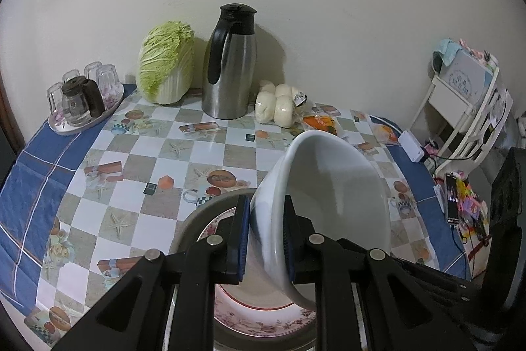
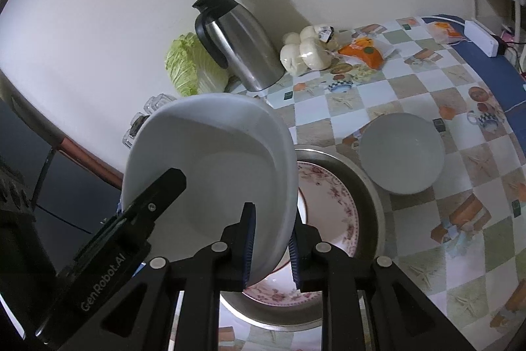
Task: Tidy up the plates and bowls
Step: 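Lift the white tub with both tools and carry it over the basin, then lower the white tub with both tools onto the red-rimmed bowl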
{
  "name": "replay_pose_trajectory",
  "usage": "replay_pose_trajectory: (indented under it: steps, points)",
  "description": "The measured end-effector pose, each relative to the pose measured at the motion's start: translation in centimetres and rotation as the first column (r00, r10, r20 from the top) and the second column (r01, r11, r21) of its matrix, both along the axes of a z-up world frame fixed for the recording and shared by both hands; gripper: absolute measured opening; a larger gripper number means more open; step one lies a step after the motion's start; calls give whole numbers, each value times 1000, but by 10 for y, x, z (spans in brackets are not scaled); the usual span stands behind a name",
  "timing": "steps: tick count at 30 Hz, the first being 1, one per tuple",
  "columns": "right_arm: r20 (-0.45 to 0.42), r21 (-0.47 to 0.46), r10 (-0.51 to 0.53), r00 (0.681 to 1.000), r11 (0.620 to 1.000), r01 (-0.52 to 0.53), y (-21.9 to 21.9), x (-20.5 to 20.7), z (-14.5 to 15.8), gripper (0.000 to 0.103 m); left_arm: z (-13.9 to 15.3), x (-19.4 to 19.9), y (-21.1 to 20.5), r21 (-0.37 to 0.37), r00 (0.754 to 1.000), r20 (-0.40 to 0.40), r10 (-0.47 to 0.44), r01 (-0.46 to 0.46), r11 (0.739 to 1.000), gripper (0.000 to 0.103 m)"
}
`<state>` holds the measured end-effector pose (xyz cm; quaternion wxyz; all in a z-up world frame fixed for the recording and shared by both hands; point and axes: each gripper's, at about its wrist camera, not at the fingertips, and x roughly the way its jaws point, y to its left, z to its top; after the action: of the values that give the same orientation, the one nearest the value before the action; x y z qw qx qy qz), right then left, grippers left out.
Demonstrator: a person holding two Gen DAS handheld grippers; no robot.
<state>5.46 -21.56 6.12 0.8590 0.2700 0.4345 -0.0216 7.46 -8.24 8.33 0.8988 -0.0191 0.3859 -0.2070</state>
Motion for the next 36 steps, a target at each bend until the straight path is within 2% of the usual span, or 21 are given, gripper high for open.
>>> replay_pose_trajectory:
  steps: [7, 18, 29, 36]
  points:
    - [-6, 16, 12, 1000, 1000, -12, -2, -2, -4, 22, -4, -1, -1, 20, 1000, -19, 21, -21, 1000, 19]
    - [-45, 7, 43, 998, 999, -43, 5, 0, -14, 22, -27, -5, 4, 71, 996, -74, 59, -54, 996, 19]
    - [-74, -11, 81, 994, 997, -82, 23, 6, -20, 22, -43, 0, 23, 60, 986, -139, 92, -84, 995, 19]
    - [-87, -9, 79, 993, 997, -80, 24, 10, -23, 22, -48, 3, 27, 40, 985, -156, 74, -69, 997, 19]
